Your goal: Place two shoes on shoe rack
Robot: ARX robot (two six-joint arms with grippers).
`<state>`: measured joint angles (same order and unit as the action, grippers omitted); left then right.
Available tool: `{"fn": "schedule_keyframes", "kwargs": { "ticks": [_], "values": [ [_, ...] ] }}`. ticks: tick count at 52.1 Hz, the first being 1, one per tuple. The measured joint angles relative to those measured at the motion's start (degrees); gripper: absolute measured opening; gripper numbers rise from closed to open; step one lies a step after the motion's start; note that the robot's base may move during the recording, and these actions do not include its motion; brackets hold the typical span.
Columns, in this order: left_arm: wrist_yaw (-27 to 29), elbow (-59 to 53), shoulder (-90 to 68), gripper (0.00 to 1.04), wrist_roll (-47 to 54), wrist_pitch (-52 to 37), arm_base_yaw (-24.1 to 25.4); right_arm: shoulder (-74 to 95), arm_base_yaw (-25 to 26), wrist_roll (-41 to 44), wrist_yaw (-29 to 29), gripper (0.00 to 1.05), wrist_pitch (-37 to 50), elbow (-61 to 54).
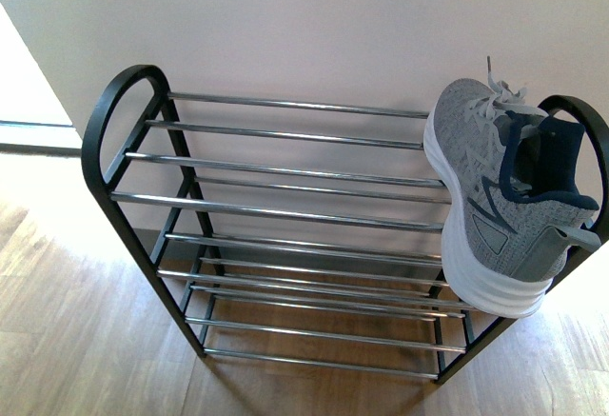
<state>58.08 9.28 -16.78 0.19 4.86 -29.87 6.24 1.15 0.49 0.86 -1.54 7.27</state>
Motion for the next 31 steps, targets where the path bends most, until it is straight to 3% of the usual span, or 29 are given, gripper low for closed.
{"fn": "schedule_keyframes", "kwargs": {
  "ticks": [31],
  "values": [
    [0.0, 0.0, 0.0, 0.02, 0.0, 0.0, 0.0, -5.3, -0.9, -0.1, -0.8, 0.02, 1.2, -5.7]
  ]
}}
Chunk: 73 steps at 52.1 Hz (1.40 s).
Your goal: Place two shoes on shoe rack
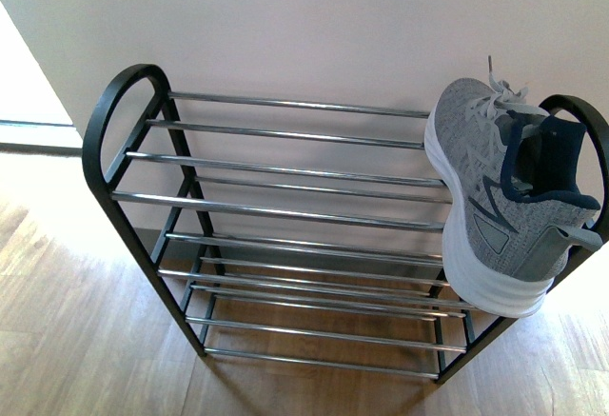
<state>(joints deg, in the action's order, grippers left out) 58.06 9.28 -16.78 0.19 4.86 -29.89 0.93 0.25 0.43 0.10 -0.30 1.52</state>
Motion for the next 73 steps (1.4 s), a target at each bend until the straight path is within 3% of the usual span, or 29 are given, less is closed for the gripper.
{"fn": "schedule_keyframes", "kwargs": {
  "ticks": [20, 29, 37, 43, 47, 53, 58, 64, 73],
  "values": [
    [0.0, 0.0, 0.0, 0.02, 0.0, 0.0, 0.0, -0.6, 0.0, 0.0, -0.1, 0.02, 0.2, 0.0],
    [0.0, 0.0, 0.0, 0.02, 0.0, 0.0, 0.0, -0.6, 0.0, 0.0, -0.1, 0.37, 0.2, 0.0],
    [-21.4, 3.1, 0.2, 0.02, -16.6, 13.3, 5.9, -0.6, 0.0, 0.0, -0.1, 0.68, 0.2, 0.0],
    [-32.3, 5.0, 0.2, 0.02, -27.5, 17.8, 12.2, -0.6, 0.0, 0.0, -0.1, 0.87, 0.2, 0.0],
    [-36.1, 5.9, 0.2, 0.02, -33.2, 19.1, 16.7, -0.6, 0.0, 0.0, -0.1, 0.97, 0.2, 0.0],
    [-40.6, 6.5, -0.5, 0.02, -40.4, 19.4, 22.7, -0.6, 0.0, -0.1, -0.1, 0.95, 0.2, 0.0],
    [-41.7, 6.6, -6.5, 0.02, -45.2, 14.6, 24.2, -0.6, 0.0, -0.1, -0.1, 0.95, 0.2, 0.0],
    [-41.1, 7.8, -14.0, 0.02, -48.2, 9.2, 22.2, -0.6, 0.0, -0.1, -0.1, 0.95, 0.2, 0.0],
    [-39.6, 12.5, -31.2, 0.02, -52.2, -1.4, 15.1, -0.6, 0.0, -0.1, -0.1, 0.95, 0.2, 0.0]
  ]
}}
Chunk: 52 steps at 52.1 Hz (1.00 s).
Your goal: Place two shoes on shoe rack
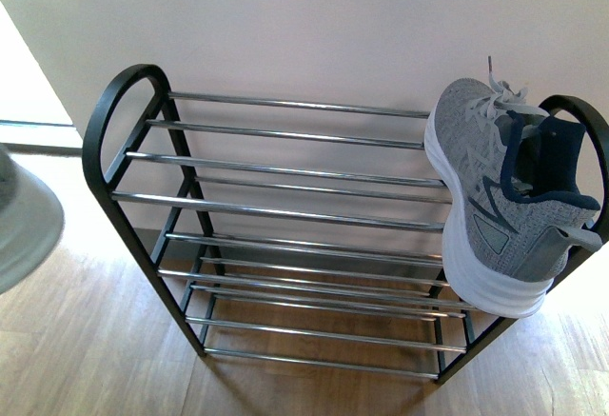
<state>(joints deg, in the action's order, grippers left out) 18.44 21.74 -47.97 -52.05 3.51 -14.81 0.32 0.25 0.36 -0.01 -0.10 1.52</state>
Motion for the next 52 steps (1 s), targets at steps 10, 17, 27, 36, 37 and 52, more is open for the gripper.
{"fn": "schedule_keyframes", "kwargs": {
  "ticks": [10, 17, 27, 36, 37, 52],
  "values": [
    [-2.7, 5.6, -15.4, 0.02, 2.7, -2.9, -6.1, 0.0, 0.0, 0.0, 0.0, 0.95, 0.0, 0.0],
    [-4.3, 7.8, -21.2, 0.02, 4.6, -5.5, -6.9, 0.0, 0.0, 0.0, 0.0, 0.95, 0.0, 0.0],
    [-7.4, 11.8, -29.7, 0.02, 6.9, -9.0, -7.9, 0.0, 0.0, 0.0, 0.0, 0.95, 0.0, 0.0],
    [-10.4, 15.6, -35.2, 0.02, 7.2, -11.1, -8.2, 0.0, 0.0, 0.0, 0.0, 0.95, 0.0, 0.0],
    [-10.8, 16.1, -35.9, 0.02, 7.1, -11.4, -8.2, 0.0, 0.0, 0.0, 0.0, 0.95, 0.0, 0.0],
    [-14.1, 23.0, -43.3, 0.02, 6.8, -12.7, -11.0, 0.0, 0.0, 0.0, 0.0, 0.95, 0.0, 0.0]
  ]
}}
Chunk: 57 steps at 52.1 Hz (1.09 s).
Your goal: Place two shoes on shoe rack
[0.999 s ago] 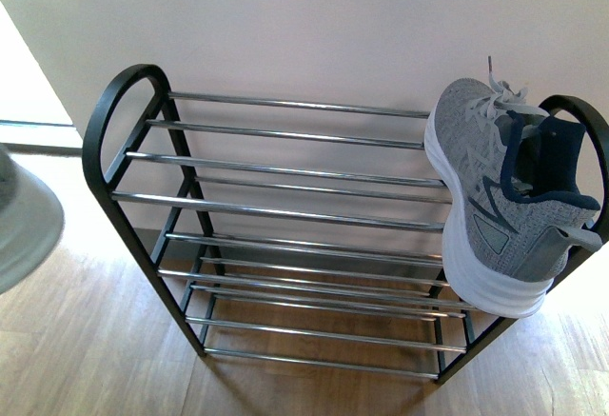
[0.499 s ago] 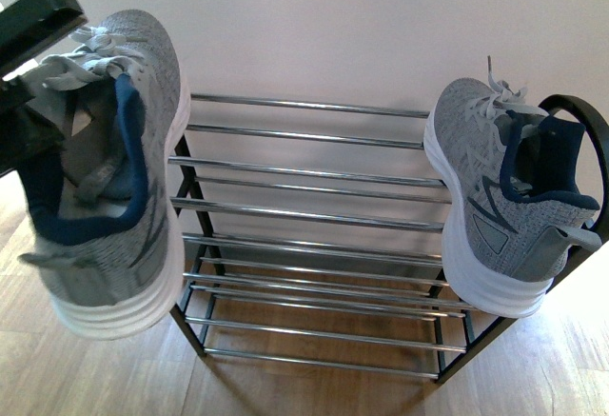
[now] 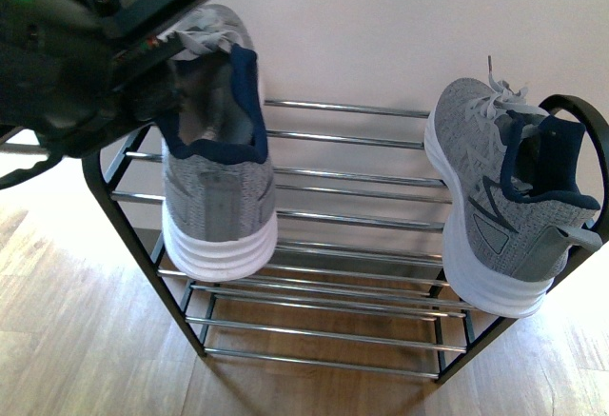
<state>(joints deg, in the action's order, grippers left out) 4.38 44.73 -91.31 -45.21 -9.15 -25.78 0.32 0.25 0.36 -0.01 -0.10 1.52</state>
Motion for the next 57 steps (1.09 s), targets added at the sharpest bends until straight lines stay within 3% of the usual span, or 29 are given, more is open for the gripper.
{"fn": "schedule_keyframes", "kwargs": {
  "ticks": [33, 57],
  "values": [
    [-7.3, 15.6, -14.5, 0.02, 0.9, 0.2, -7.6, 0.0, 0.0, 0.0, 0.0, 0.95, 0.0, 0.0],
    [-11.1, 18.7, -19.5, 0.02, 1.7, -0.4, -10.9, 0.0, 0.0, 0.0, 0.0, 0.95, 0.0, 0.0]
  ]
}}
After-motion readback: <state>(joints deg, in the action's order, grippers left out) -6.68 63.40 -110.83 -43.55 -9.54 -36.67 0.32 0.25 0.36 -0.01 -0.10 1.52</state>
